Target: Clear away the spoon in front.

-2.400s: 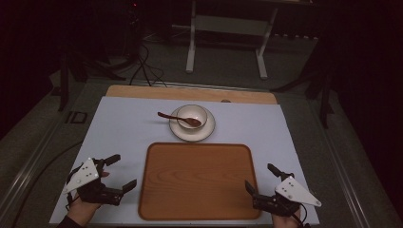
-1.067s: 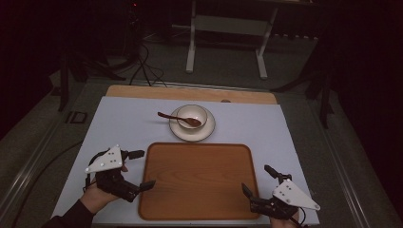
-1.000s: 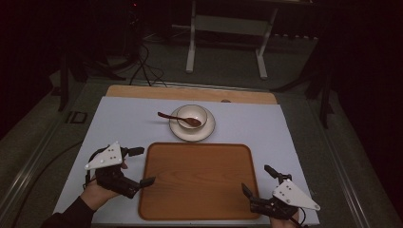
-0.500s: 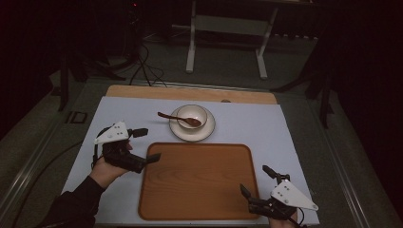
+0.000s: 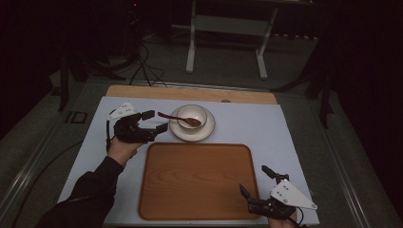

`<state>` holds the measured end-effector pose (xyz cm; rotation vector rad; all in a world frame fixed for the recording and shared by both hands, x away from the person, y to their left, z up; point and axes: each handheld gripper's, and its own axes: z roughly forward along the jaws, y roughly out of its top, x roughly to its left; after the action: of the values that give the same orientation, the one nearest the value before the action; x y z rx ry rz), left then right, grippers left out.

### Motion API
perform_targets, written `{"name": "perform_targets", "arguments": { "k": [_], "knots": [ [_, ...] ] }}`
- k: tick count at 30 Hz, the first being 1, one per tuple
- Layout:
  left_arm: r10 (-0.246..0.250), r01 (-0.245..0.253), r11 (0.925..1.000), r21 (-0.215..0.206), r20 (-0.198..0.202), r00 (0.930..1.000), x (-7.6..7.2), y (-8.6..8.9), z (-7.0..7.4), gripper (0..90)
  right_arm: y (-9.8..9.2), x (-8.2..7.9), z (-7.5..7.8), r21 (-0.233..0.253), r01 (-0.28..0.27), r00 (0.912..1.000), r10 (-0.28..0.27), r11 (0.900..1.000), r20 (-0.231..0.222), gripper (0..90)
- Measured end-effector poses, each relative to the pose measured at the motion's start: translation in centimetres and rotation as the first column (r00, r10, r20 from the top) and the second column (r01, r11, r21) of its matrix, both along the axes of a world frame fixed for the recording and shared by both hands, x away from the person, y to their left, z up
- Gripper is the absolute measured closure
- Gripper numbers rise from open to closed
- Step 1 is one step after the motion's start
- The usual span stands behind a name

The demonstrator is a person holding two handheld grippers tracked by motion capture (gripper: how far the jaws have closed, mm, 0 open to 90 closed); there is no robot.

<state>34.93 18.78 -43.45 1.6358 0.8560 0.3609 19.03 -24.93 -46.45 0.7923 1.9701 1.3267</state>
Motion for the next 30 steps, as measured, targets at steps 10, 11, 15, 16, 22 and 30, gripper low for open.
{"name": "perform_targets", "arguments": {
  "k": [10,11,15,16,22,30],
  "knots": [
    [0.19,-0.197,0.9775,-0.076,-0.09,0.9777,2.9,0.6,-2.1,23.6,0.1,0.0,-0.1,-0.002,-0.004,1.0,0.004,1.0,-0.007,10.2],
    [0.213,-0.221,0.9715,-0.085,-0.1,0.972,3.0,0.5,-2.4,23.7,0.1,0.0,-0.1,0.0,-0.006,1.0,0.006,1.0,-0.008,10.2],
    [0.287,-0.303,0.9477,-0.101,-0.142,0.9472,3.6,-0.1,-3.6,23.7,0.1,0.1,-0.1,-0.001,-0.006,0.9999,0.006,1.0,-0.009,10.2],
    [0.287,-0.303,0.9477,-0.101,-0.142,0.9472,3.6,-0.1,-3.6,23.8,0.1,0.1,-0.1,-0.001,-0.006,0.9999,0.006,1.0,-0.009,10.2],
    [0.329,-0.366,0.9187,-0.148,-0.229,0.9163,4.3,-1.2,-5.2,23.8,0.1,0.1,-0.1,0.0,-0.009,0.9999,0.009,1.0,-0.01,10.2],
    [0.318,-0.398,0.8935,-0.208,-0.333,0.8878,4.9,-1.9,-6.7,35.0,0.0,0.1,-0.1,0.005,-0.016,0.9998,0.017,1.0,-0.014,10.2]
  ]
}}
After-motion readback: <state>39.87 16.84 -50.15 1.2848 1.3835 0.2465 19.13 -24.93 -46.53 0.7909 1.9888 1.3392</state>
